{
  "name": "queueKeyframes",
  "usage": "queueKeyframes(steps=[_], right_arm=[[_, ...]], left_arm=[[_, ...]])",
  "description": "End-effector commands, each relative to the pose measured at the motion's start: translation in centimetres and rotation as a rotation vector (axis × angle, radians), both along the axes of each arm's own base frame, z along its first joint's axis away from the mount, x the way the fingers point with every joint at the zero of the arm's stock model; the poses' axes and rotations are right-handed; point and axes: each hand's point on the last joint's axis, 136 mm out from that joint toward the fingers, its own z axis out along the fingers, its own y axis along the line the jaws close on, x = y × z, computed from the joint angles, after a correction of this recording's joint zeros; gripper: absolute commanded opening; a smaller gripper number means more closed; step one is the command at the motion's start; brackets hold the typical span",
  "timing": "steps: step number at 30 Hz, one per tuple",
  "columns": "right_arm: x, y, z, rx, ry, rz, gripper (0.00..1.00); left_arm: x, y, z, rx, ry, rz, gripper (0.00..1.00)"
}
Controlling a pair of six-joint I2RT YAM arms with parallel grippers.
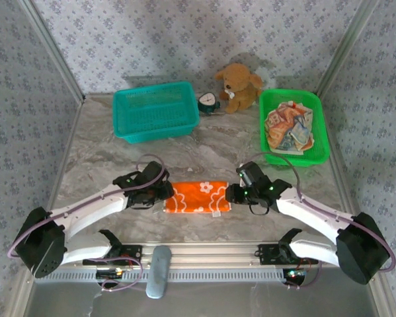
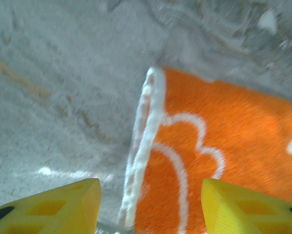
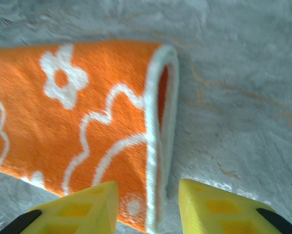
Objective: Fold and stack the towels
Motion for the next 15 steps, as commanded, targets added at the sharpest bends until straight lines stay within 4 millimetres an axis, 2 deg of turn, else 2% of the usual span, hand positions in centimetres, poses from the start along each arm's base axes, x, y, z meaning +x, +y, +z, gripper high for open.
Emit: queueKeyframes(steps=[1,5,9,15], right_arm=[[0.9,1.1,1.4,-0.004,-0.045,0.035,0.37],[1.3,2.5,1.0,0.001,-0.038,0.061,0.36],[1.3,3.5,-0.2,-0.021,-0.031,0.114,0.35],[1.1,3.5,-2.6,-0.062,-0.006,0.141,0.34]], left_arm=[[0.9,-1.4,0.6,-0.024,-0.021,-0.051,0.56],[1.0,-1.9,-1.2,-0.016,0.017,-0.059,0.56],[0.8,-2.5,-2.9,-0.040,0.051,-0.052,0.55],[-0.1,-2.7,-4.3,-0.007,0.089,-0.054,0.55]])
